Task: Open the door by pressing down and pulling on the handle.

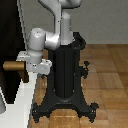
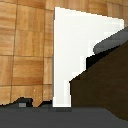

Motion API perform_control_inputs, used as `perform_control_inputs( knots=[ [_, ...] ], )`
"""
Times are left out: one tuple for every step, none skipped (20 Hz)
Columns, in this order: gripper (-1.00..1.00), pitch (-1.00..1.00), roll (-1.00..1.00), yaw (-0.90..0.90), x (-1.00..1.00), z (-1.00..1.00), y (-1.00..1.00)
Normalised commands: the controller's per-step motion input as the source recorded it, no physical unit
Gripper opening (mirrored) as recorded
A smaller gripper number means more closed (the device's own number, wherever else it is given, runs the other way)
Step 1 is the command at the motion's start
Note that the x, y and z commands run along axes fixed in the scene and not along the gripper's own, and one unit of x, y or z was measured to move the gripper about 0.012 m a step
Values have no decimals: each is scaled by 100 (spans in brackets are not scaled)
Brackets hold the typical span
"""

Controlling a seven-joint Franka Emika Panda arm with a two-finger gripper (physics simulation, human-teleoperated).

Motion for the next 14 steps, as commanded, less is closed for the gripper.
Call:
perform_control_inputs(
  knots=[
    [100, 0, 0, 0, 0, 0, 0],
    [100, 0, 0, 0, 0, 0, 0],
    [100, 0, 0, 0, 0, 0, 0],
    [100, 0, 0, 0, 0, 0, 0],
    [100, 0, 0, 0, 0, 0, 0],
    [100, 0, 0, 0, 0, 0, 0],
    [100, 0, 0, 0, 0, 0, 0],
    [100, 0, 0, 0, 0, 0, 0],
    [100, 0, 0, 0, 0, 0, 100],
    [100, 0, 0, 0, 0, 0, 0],
    [100, 0, 0, 0, 0, 0, 100],
    [100, 0, 0, 0, 0, 0, 0],
    [100, 0, 0, 0, 0, 0, 100],
    [100, 0, 0, 0, 0, -100, 0]
  ],
)
